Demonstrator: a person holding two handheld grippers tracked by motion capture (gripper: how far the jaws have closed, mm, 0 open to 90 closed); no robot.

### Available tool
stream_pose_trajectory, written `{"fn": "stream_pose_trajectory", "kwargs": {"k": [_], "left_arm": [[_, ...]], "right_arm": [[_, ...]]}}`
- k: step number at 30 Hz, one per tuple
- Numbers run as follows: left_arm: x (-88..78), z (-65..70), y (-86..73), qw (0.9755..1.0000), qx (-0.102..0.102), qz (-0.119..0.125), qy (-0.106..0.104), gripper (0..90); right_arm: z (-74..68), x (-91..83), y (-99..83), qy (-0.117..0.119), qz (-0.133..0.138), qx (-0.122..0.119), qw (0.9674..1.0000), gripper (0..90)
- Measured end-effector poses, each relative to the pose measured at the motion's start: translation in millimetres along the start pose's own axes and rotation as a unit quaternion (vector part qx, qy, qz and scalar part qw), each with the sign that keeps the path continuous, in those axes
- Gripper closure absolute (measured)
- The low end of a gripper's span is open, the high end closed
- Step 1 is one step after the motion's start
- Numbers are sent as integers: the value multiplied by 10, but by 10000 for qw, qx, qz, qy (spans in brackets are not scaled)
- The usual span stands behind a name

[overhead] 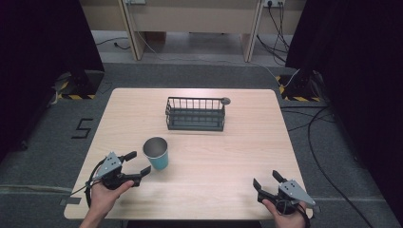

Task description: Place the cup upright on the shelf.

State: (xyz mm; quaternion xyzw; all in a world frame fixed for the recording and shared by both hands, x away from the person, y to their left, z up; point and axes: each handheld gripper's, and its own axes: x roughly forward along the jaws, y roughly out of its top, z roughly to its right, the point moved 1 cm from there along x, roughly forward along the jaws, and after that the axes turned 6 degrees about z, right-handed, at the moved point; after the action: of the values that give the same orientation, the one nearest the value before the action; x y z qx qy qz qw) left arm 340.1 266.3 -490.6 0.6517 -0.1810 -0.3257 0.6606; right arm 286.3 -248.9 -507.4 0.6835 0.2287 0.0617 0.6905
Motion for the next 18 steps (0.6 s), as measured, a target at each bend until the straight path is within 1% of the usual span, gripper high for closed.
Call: {"fn": "stream_pose_trajectory", "kwargs": {"k": [1,3,5,7,9,15,18], "left_arm": [[57,8,-1,10000,43,-43,-28,146],[113,16,-2,10000,76,-60,-16,146],[139,17,-2,9999,80,-76,8,146],[216,16,-11,9999,98,-102,47,146],[263,10,-23,9998,73,-143,81,146],[352,-8,-48,9999,12,-149,63,146],[392,-11,-55,9998,51,-169,25,146]], "right_arm": [[1,2,-2,4,-1,1,10000,193],[0,3,-2,7,0,4,10000,193],[0,3,-1,11,-1,4,10000,193],[1,5,-4,18,-5,9,10000,193],[1,5,-5,21,-8,9,10000,193],[1,5,-4,13,-9,17,10000,193],[-7,15,-8,36,-25,15,10000,193]]}}
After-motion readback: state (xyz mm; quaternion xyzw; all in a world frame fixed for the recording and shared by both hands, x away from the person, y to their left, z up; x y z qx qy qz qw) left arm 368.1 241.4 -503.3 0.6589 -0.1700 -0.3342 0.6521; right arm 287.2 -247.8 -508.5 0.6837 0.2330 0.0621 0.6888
